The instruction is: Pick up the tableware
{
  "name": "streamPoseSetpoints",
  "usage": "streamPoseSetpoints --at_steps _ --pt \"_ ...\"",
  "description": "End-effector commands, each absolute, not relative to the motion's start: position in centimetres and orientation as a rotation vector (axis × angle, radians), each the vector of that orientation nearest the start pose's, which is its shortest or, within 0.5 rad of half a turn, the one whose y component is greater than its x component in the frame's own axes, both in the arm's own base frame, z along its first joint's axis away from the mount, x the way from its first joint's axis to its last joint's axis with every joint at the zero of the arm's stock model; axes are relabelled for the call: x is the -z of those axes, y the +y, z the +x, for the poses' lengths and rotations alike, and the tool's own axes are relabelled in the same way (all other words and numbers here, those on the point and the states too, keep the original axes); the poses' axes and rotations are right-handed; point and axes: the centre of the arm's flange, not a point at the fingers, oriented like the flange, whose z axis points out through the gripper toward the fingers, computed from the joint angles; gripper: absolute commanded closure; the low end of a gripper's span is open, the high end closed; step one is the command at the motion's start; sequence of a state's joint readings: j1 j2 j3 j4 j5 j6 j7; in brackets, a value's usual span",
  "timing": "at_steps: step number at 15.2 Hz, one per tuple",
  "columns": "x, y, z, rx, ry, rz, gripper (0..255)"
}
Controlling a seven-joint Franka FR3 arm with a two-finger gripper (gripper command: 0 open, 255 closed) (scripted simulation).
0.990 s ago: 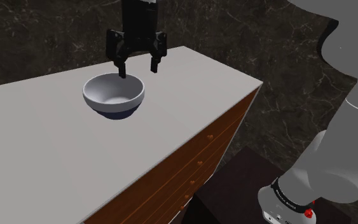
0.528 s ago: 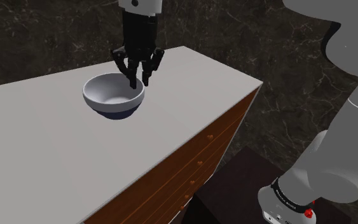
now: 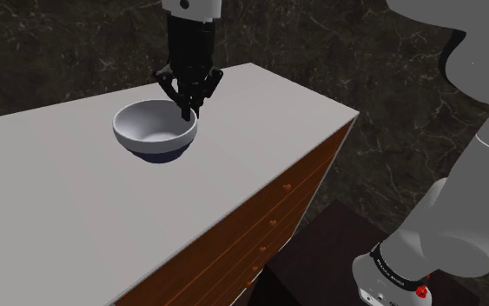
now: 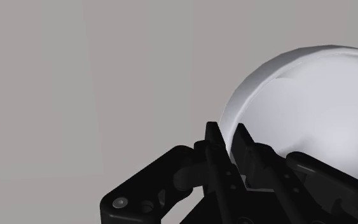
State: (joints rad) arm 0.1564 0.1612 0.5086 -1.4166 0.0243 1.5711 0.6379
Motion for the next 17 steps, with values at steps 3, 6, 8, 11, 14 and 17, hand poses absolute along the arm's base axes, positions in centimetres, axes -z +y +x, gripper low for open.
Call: streamPoseSetpoints --at_steps 3,6,8,11,14,17 --pt "-63.0 35.1 48.5 -0.08 -0.032 -3.051 255" --pt "-64.6 35.1 48.5 -0.08 -0.032 -3.051 255" --pt "-65.7 35.1 48.5 -0.08 -0.032 -3.051 255" --pt "-67.3 35.1 48.5 -0.08 -0.032 -3.051 255" --pt "-68.8 35.1 48.5 -0.08 -0.032 -3.051 255" --pt "-69.5 35.1 48.5 -0.08 -0.032 -3.051 255"
